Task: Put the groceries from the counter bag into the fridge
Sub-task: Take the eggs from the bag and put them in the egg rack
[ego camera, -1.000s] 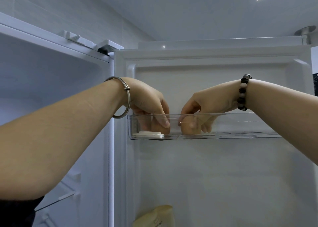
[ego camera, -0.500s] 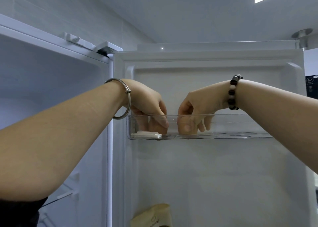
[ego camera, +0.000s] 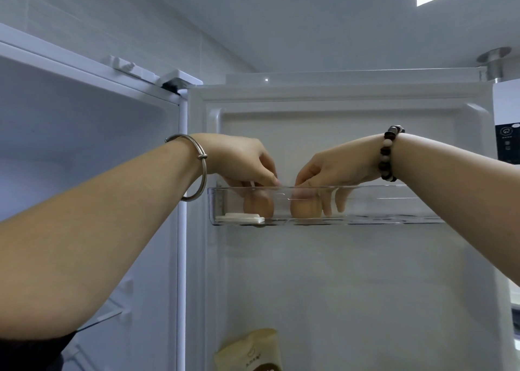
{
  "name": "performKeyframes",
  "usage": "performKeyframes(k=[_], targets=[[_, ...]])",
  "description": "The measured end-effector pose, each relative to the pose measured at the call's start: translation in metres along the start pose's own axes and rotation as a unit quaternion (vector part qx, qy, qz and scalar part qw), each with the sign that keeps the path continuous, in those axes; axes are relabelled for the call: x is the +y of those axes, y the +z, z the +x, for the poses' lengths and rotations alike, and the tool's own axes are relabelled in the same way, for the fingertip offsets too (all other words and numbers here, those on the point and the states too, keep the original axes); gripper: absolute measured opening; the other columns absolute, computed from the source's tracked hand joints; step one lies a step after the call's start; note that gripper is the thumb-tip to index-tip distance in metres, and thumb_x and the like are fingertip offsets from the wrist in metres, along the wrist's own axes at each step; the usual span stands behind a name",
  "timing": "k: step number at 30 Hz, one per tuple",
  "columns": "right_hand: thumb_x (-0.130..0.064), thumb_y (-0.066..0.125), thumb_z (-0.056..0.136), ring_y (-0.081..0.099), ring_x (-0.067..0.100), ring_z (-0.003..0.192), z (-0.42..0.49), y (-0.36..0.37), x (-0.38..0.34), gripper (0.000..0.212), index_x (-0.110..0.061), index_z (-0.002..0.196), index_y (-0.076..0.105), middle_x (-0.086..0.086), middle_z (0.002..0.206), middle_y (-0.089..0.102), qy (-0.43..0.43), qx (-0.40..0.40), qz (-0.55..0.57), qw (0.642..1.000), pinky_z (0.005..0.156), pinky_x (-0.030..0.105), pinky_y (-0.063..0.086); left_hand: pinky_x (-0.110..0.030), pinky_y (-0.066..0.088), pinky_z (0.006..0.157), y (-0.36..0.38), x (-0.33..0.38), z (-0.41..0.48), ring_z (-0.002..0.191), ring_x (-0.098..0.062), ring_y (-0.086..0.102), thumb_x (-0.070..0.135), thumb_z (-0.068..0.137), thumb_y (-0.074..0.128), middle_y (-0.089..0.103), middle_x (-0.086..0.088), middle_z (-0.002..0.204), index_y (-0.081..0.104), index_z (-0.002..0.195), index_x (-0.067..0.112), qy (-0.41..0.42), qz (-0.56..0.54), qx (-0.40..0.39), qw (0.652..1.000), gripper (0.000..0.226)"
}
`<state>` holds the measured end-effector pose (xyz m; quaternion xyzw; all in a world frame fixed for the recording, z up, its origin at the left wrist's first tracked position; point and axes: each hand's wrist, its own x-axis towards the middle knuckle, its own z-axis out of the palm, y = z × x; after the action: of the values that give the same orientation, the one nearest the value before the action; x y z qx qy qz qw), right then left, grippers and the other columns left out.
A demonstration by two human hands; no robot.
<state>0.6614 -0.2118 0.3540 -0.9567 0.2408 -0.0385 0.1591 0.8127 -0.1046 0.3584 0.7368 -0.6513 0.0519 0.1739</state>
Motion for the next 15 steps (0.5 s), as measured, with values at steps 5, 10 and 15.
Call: performKeyframes(k=[5, 10, 15], targets=[[-0.040, 0.053, 0.092, 0.067, 0.014, 0.076, -0.003, 0.000, 0.001, 0.034, -0.011, 0.105, 0.065, 0.004, 0.094, 0.070, -0.008, 0.103, -0.003, 0.995, 0.071, 0.029, 0.057, -0.027, 0.054, 0.081, 0.006, 0.008, -0.009, 0.087, -0.012, 0.065, 0.035, 0.093, 0.056, 0.070, 0.000, 0.097, 0.067, 0.110, 0.017, 0.069, 0.043, 0.123, 0.989, 0.027], [-0.039, 0.053, 0.091, 0.064, 0.016, 0.081, -0.010, -0.001, 0.005, 0.027, -0.015, 0.096, 0.066, -0.002, 0.090, 0.068, -0.035, 0.329, -0.045, 0.943, 0.070, 0.028, 0.054, -0.027, 0.046, 0.092, 0.019, 0.016, -0.017, 0.108, -0.014, 0.057, 0.039, 0.095, 0.049, 0.063, 0.000, 0.119, 0.055, 0.127, 0.019, 0.125, 0.075, 0.263, 0.954, 0.038], [-0.036, 0.049, 0.092, 0.054, 0.017, 0.107, -0.030, 0.004, 0.018, 0.032, -0.017, 0.115, 0.062, -0.001, 0.115, 0.060, -0.036, 0.508, -0.115, 0.853, 0.081, 0.024, 0.039, -0.035, 0.022, 0.112, 0.036, 0.031, -0.011, 0.140, -0.019, 0.023, 0.046, 0.096, 0.039, 0.030, -0.002, 0.152, 0.029, 0.146, 0.022, 0.117, 0.145, 0.300, 0.936, 0.056]])
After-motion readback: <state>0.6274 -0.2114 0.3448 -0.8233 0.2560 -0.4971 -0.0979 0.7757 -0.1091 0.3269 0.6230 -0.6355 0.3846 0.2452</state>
